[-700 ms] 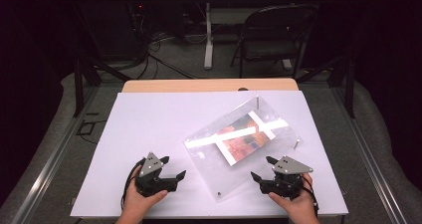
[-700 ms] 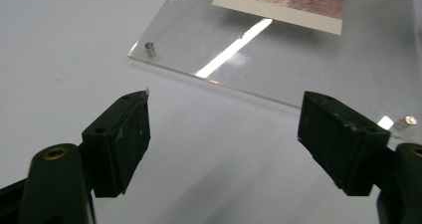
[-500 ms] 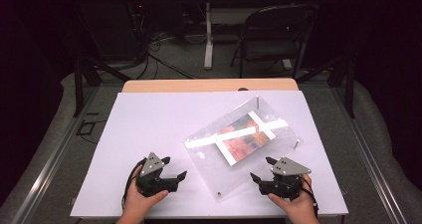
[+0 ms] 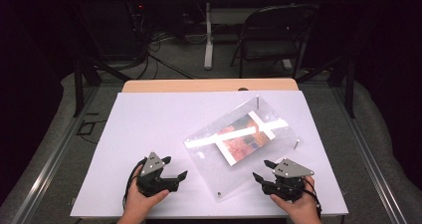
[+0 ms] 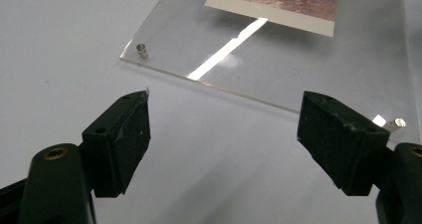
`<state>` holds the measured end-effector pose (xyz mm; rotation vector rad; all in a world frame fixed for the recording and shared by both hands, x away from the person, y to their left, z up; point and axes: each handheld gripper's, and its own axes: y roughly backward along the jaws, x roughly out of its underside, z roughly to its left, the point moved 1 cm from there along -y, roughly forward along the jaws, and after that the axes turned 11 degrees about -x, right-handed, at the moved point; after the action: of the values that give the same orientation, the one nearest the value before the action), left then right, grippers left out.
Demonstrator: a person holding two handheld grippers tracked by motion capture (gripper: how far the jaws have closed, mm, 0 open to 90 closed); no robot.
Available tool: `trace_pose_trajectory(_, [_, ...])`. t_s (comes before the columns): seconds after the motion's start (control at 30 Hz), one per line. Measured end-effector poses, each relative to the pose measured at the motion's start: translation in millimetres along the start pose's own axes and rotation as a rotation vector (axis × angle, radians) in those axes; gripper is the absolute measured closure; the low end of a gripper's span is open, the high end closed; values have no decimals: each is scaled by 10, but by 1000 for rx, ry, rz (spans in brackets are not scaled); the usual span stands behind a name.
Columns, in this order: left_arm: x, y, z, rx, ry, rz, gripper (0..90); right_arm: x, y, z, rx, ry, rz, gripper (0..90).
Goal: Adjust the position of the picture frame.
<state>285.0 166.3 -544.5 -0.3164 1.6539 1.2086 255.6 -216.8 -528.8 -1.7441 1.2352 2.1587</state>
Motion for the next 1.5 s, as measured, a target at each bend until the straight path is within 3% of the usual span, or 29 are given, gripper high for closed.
trace_pose_trajectory(0.17, [-23, -6, -14, 17, -1, -4, 217, 6, 52, 28, -11, 5, 3, 587])
trace_pose_trajectory(0.43, [-60, -52, -15, 29, 8, -8, 236, 45, 150, 22, -3, -8, 53, 897])
trace_pose_trajectory(0.73, [-95, -86, -18, 36, 9, -15, 236, 109, 153, 15, -23, -38, 121, 900])
trace_pose_trajectory(0.83, [-106, -93, -15, 37, 8, -15, 236, 154, 78, 11, -46, -74, 185, 900])
trace_pose_trajectory(1.03, [-106, -95, -35, 40, 2, -14, 236, 128, -95, -16, -68, -93, 244, 900])
trace_pose_trajectory(1.23, [-91, -77, -11, 39, 5, -13, 236, 117, -219, -66, -86, -147, 280, 900])
trace_pose_trajectory(1.5, [-51, -21, 12, 22, 13, -14, 236, 81, -317, -87, -96, -152, 293, 900])
